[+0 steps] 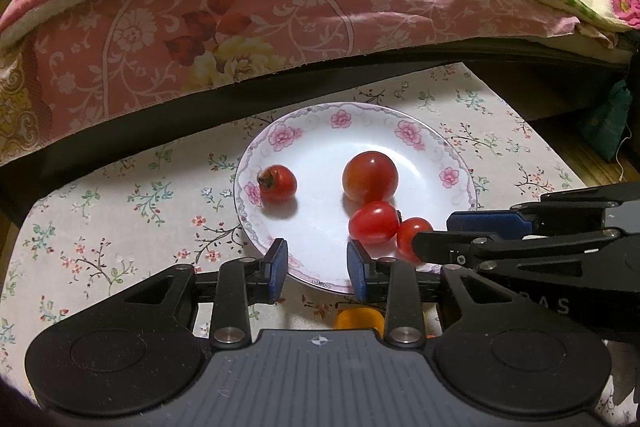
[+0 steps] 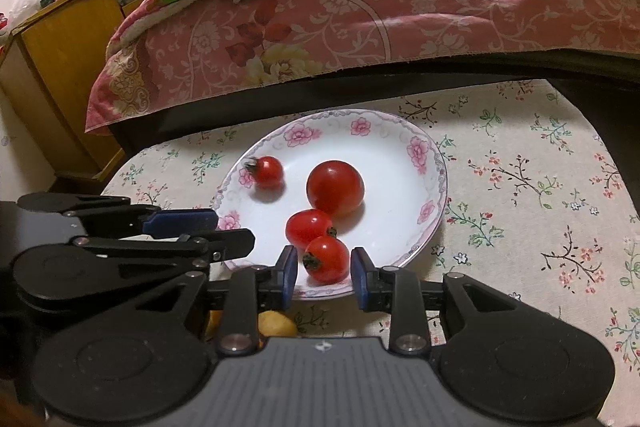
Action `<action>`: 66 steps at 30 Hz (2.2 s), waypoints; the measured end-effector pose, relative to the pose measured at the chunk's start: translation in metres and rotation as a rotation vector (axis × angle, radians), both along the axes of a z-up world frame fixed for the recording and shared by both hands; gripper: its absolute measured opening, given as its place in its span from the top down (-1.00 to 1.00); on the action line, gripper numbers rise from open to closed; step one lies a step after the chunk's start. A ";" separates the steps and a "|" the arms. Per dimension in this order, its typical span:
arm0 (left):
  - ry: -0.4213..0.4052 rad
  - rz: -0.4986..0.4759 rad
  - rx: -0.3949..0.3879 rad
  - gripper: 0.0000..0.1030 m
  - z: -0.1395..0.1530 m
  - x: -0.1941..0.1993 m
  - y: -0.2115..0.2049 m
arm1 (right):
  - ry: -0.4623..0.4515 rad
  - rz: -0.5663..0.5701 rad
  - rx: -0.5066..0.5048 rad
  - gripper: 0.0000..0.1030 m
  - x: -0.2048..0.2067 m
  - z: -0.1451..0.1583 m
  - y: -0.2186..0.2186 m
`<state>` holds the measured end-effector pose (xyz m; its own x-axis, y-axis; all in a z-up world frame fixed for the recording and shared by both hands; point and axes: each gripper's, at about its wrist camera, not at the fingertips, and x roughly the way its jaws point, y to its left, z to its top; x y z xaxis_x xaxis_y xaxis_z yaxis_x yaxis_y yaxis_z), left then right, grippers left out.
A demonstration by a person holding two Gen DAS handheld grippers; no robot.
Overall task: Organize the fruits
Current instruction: 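Lower both tomatoes into the white plate and open both grippers, then move both open grippers toward the tangerines and tan fruits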
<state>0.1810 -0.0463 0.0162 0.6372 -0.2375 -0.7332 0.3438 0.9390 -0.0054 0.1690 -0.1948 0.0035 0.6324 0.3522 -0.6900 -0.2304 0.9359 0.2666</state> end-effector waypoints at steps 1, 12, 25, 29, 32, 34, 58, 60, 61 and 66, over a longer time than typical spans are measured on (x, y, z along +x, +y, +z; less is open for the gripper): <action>-0.002 0.001 0.001 0.21 0.001 -0.001 0.000 | -0.001 -0.001 -0.001 0.55 0.000 0.000 0.000; -0.017 -0.007 0.007 0.06 0.018 -0.021 0.005 | -0.022 -0.003 -0.031 0.55 -0.019 0.016 -0.002; 0.042 -0.054 0.030 0.00 0.018 -0.066 0.010 | 0.016 -0.004 -0.040 0.55 -0.066 0.022 -0.002; 0.065 -0.067 0.047 -0.04 0.018 -0.083 0.013 | 0.031 0.000 -0.041 0.55 -0.083 0.023 0.002; 0.094 -0.073 0.062 -0.07 0.018 -0.093 0.015 | 0.043 0.008 -0.059 0.55 -0.094 0.025 0.005; 0.112 -0.073 0.068 -0.08 0.017 -0.096 0.017 | 0.050 0.017 -0.076 0.55 -0.099 0.027 0.006; 0.229 -0.035 0.061 -0.28 -0.012 -0.078 0.028 | 0.091 0.074 -0.136 0.55 -0.074 -0.001 0.009; 0.236 -0.041 0.052 -0.29 -0.013 -0.077 0.028 | 0.089 0.079 -0.132 0.55 -0.070 -0.003 0.010; 0.239 -0.045 0.048 -0.31 -0.013 -0.077 0.028 | 0.091 0.081 -0.131 0.52 -0.067 -0.005 0.010; 0.234 -0.056 0.033 -0.36 -0.016 -0.075 0.026 | 0.052 0.086 -0.180 0.39 -0.058 -0.010 0.016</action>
<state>0.1064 -0.0201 0.0001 0.4357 -0.2411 -0.8672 0.3881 0.9196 -0.0607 0.1108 -0.1793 -0.0064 0.5672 0.2720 -0.7774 -0.3022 0.9468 0.1108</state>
